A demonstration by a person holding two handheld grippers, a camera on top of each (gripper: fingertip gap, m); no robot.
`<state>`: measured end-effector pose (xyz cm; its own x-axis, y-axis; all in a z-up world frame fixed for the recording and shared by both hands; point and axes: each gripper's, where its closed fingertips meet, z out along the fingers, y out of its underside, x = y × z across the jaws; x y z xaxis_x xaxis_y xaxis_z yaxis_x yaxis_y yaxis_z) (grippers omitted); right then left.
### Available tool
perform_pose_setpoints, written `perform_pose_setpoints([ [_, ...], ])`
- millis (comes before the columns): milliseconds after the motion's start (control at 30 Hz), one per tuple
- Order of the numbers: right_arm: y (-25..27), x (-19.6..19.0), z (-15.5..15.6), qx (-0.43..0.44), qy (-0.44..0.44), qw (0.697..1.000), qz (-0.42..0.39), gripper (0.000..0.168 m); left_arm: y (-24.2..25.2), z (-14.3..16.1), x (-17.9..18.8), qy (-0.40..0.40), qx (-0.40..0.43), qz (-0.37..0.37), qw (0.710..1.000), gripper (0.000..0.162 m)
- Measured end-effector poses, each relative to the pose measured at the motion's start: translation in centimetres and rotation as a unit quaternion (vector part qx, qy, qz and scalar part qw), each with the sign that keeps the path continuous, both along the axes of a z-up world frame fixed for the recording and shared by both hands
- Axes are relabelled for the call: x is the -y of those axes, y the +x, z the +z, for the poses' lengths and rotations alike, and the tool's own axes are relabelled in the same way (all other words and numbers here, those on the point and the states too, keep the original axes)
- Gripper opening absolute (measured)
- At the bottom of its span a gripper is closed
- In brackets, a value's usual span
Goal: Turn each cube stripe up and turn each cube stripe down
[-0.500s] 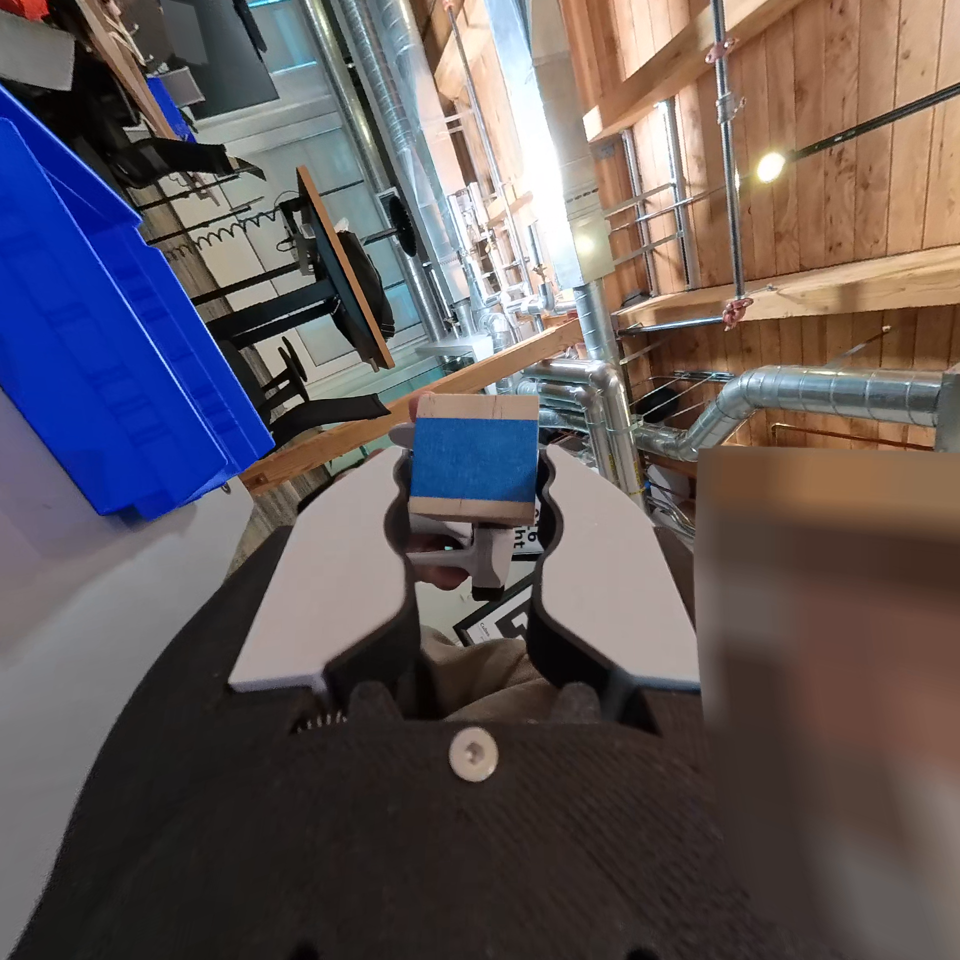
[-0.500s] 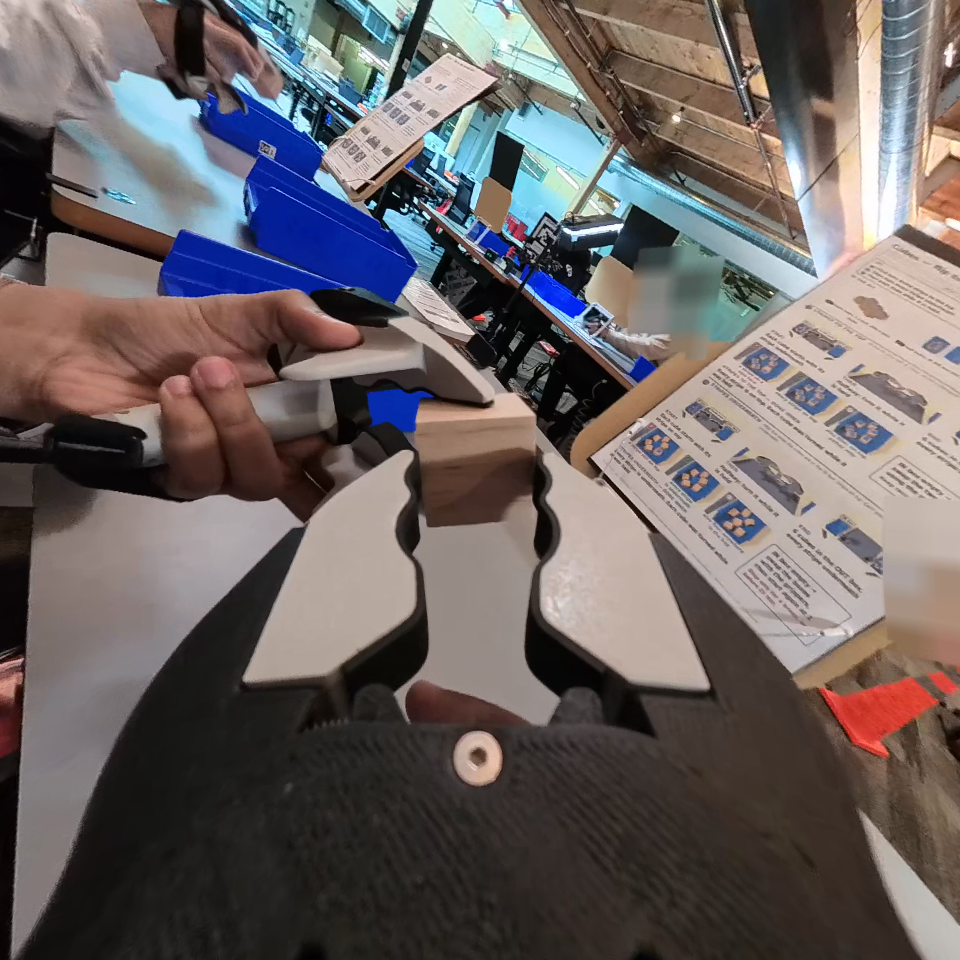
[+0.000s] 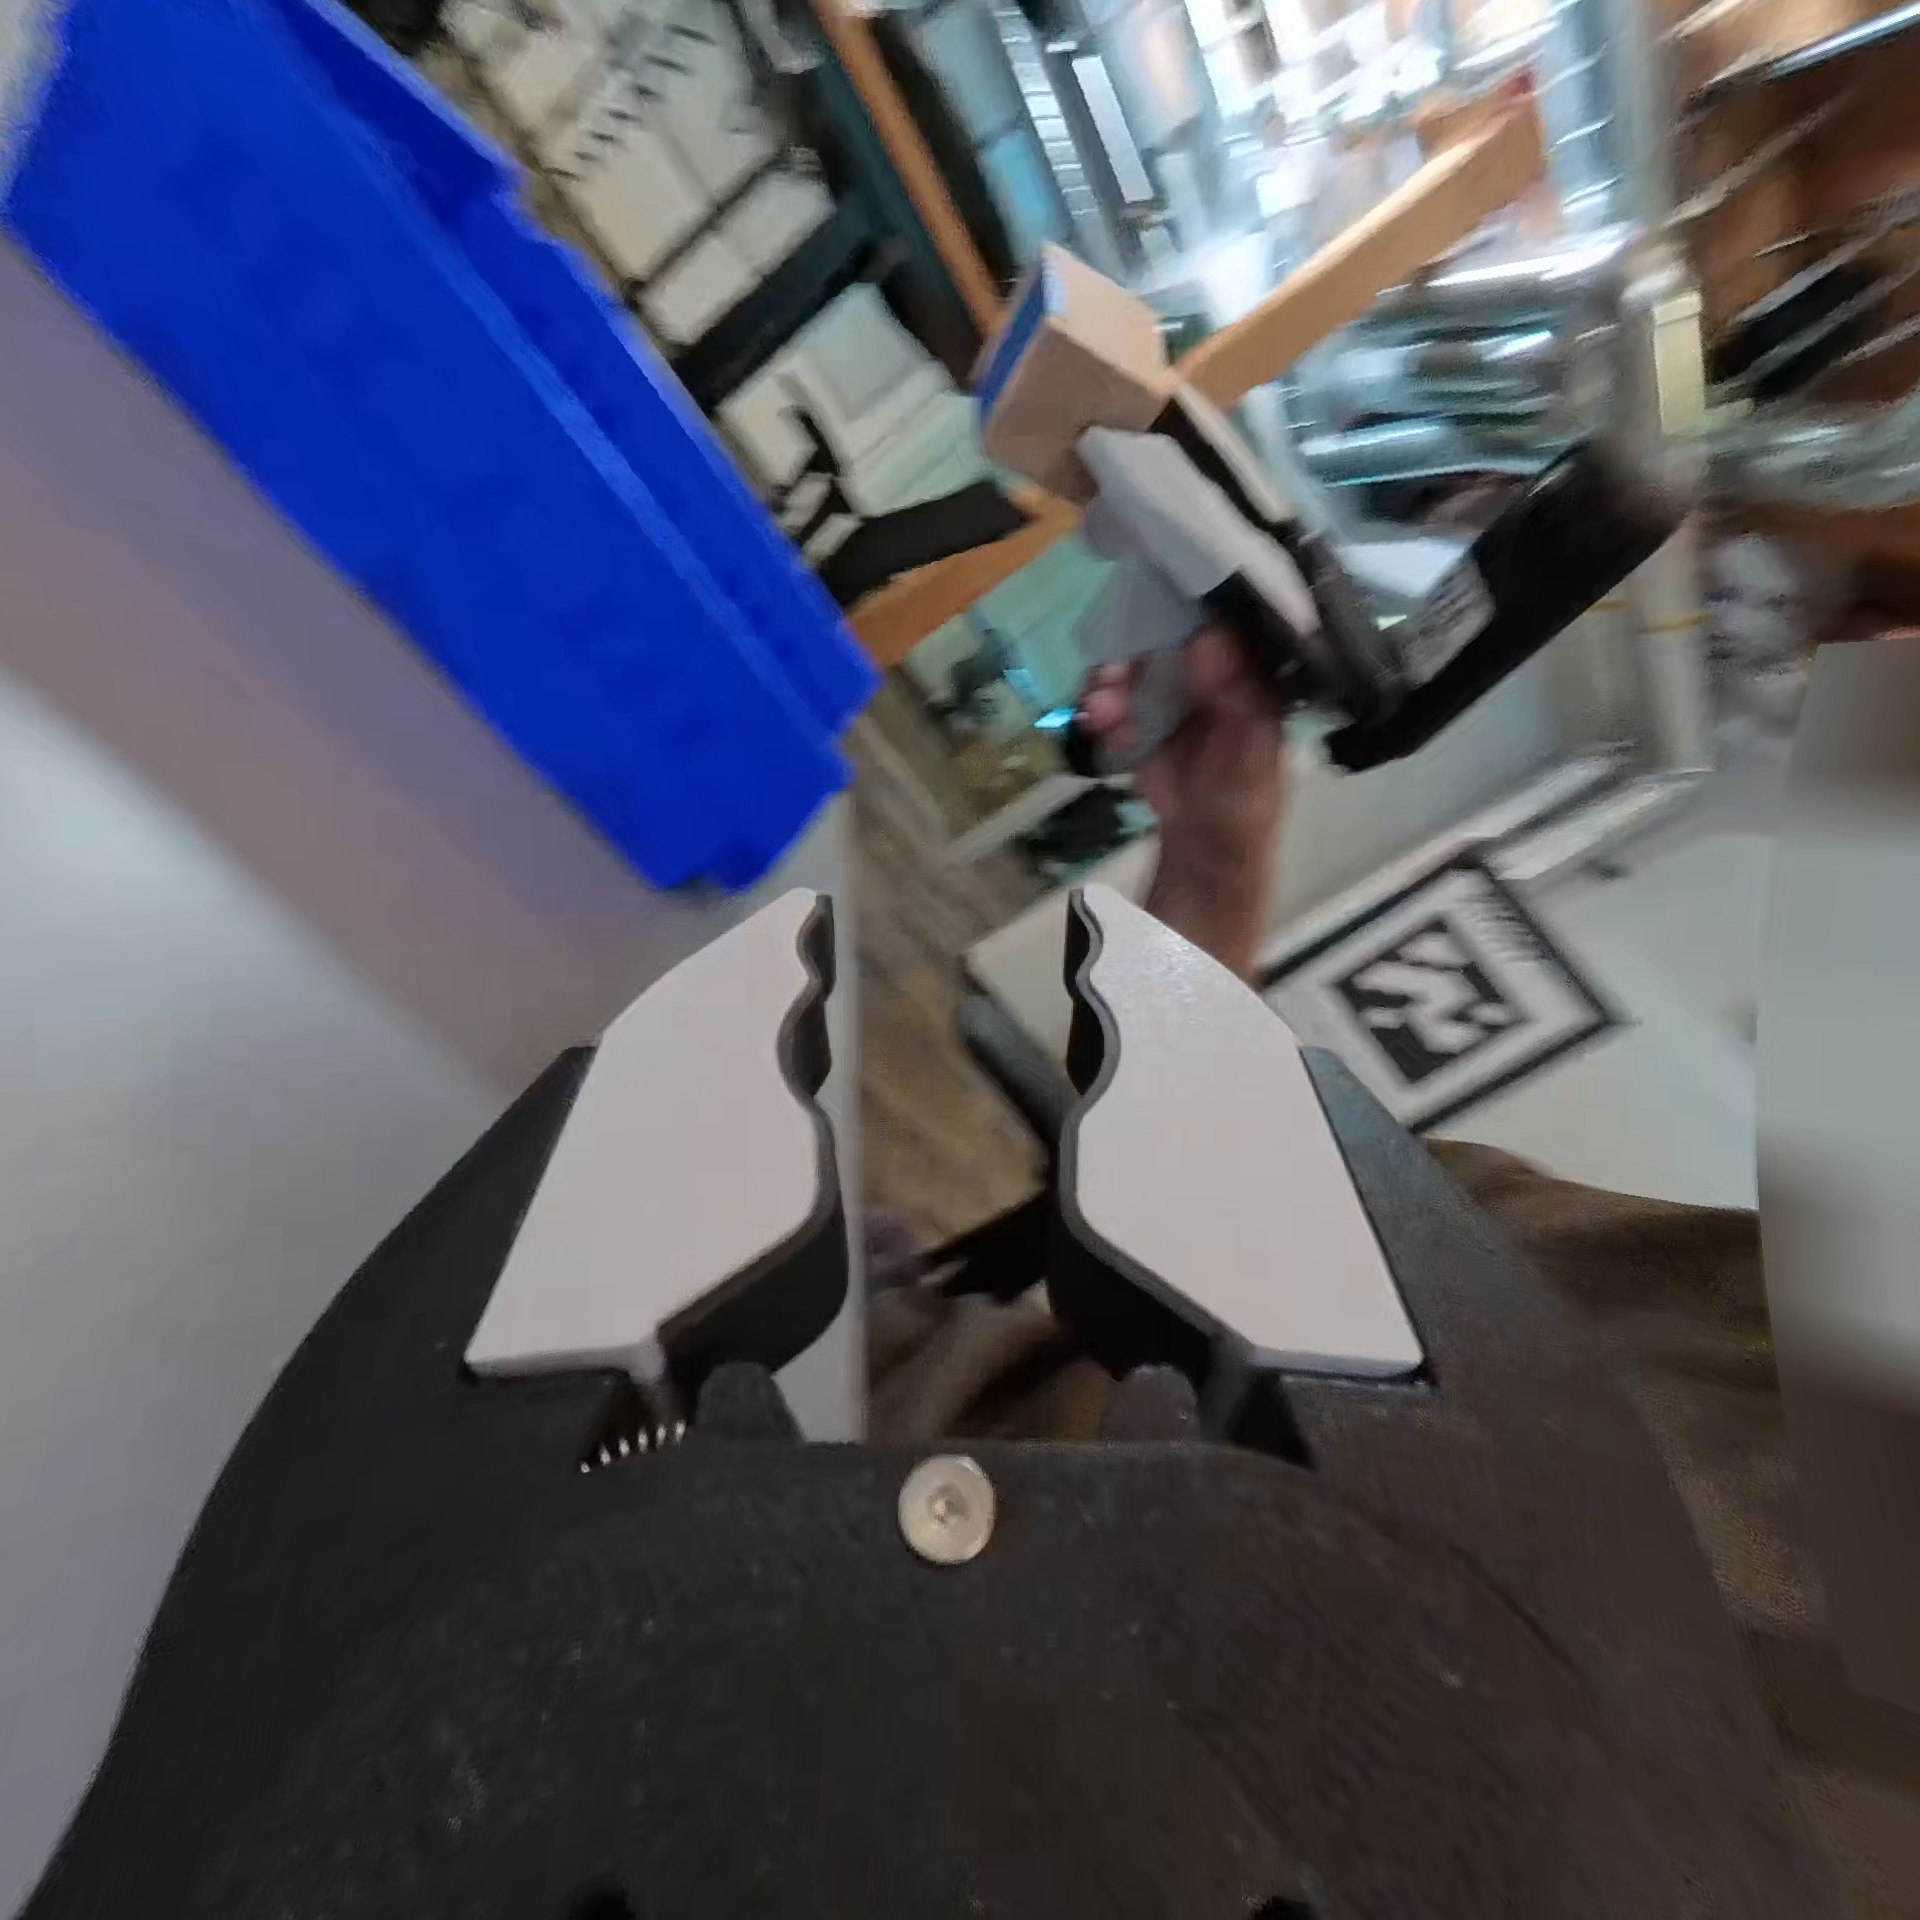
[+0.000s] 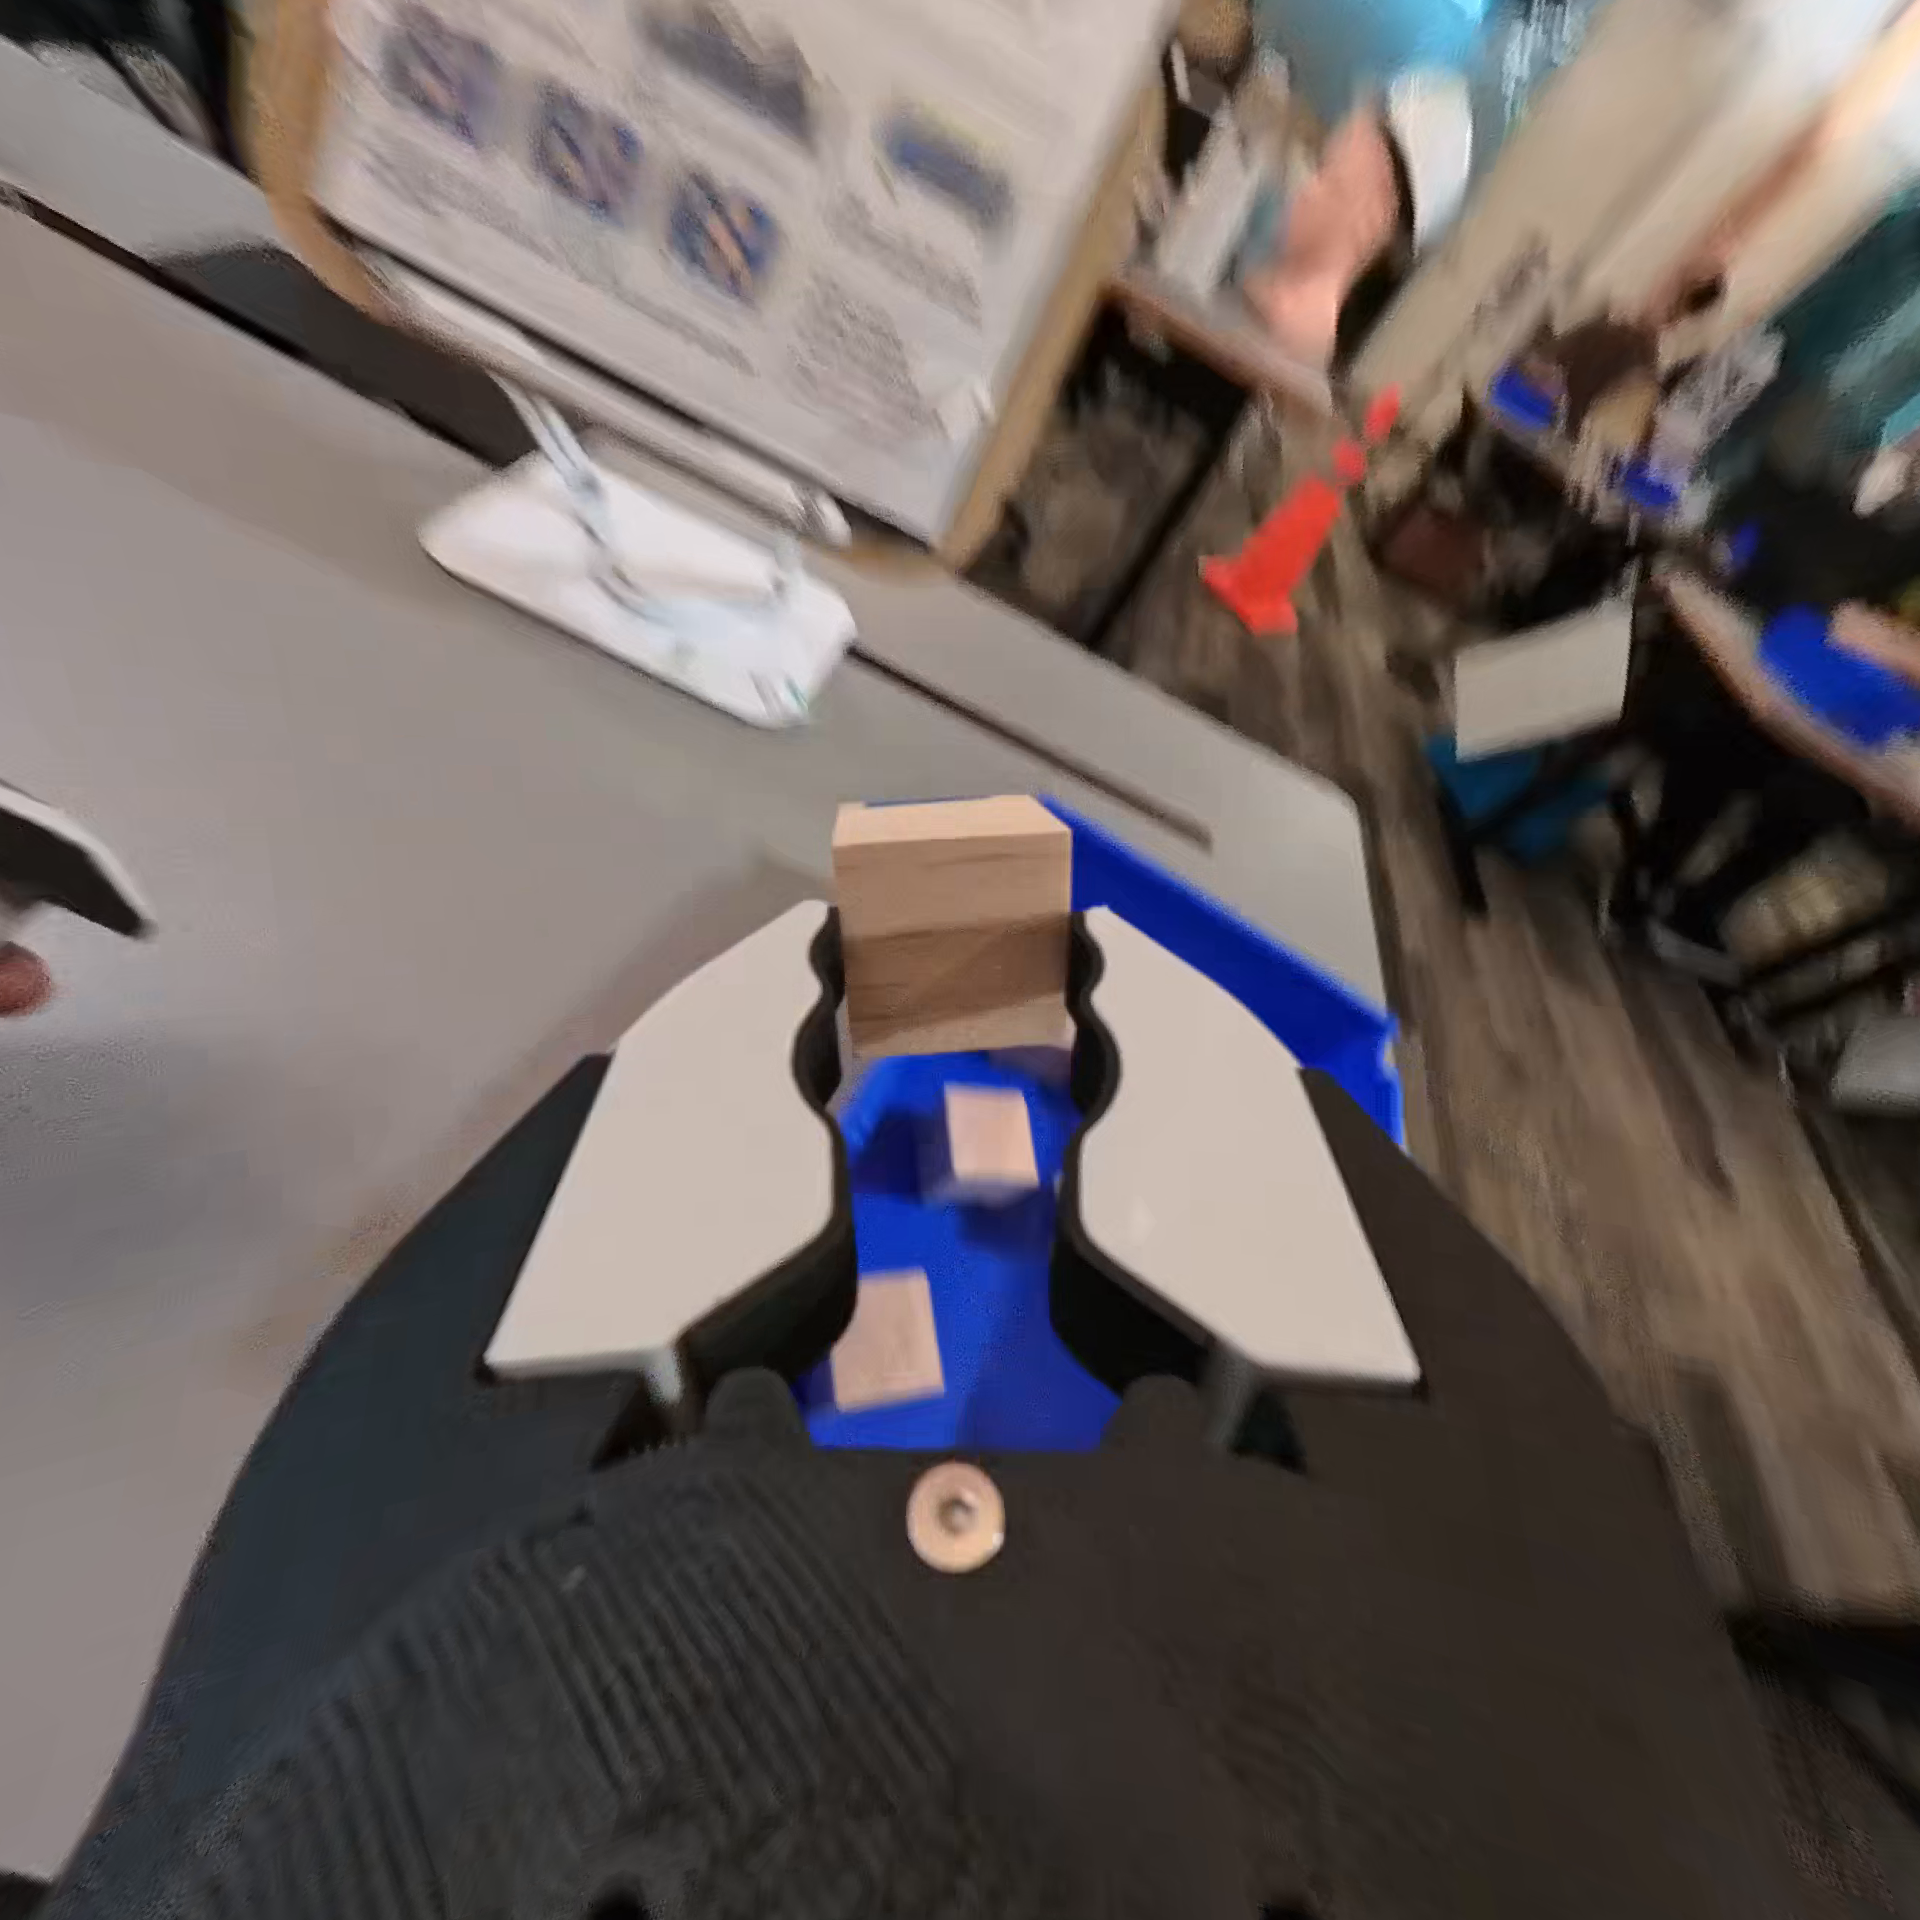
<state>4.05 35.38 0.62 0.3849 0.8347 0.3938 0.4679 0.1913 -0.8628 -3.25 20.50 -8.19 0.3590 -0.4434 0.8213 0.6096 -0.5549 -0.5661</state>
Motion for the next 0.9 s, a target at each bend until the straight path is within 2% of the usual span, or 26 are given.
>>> perform_pose_setpoints([
  [67, 2.6, -3.9, -3.5, 0.044, -0.068, 0.995, -0.058, 0.042, -1.0, -3.3, -1.0, -0.029, -0.065, 0.029, 0.997, 0.041],
  [100, 3.7, -5.3, -5.5, 0.065, -0.109, 0.989, -0.076, 0.042, -1.2, -4.0, -1.2, -0.045, -0.082, 0.023, 0.995, 0.041],
  [267, 7.4, -8.6, -14.2, 0.151, -0.261, 0.945, -0.128, 0.042, -2.0, -4.1, -1.3, -0.039, -0.091, 0.03, 0.995, 0.042],
  [367, 8.3, -8.9, -17.4, 0.189, -0.306, 0.921, -0.149, 0.042, -2.6, -4.4, -1.4, -0.051, -0.071, 0.039, 0.995, 0.042],
  [500, 9.2, -10.1, -18.5, 0.222, -0.289, 0.912, -0.187, 0.042, -3.2, -4.2, -1.3, -0.06, -0.025, 0.047, 0.997, 0.042],
  [633, 10.3, -9.8, -19.9, 0.248, -0.338, 0.888, -0.19, 0.043, -4.0, -4.1, -0.9, -0.062, -0.017, 0.065, 0.996, 0.042],
  [867, 10.9, -10.3, -19.9, 0.265, -0.341, 0.882, -0.19, 0.044, -4.5, -4.1, -0.5, -0.066, 0.013, 0.072, 0.995, 0.042],
  [900, 10.8, -10.2, -20.0, 0.266, -0.341, 0.882, -0.187, 0.049, -4.5, -4.1, -0.5, -0.066, 0.012, 0.073, 0.995, 0.042],
])
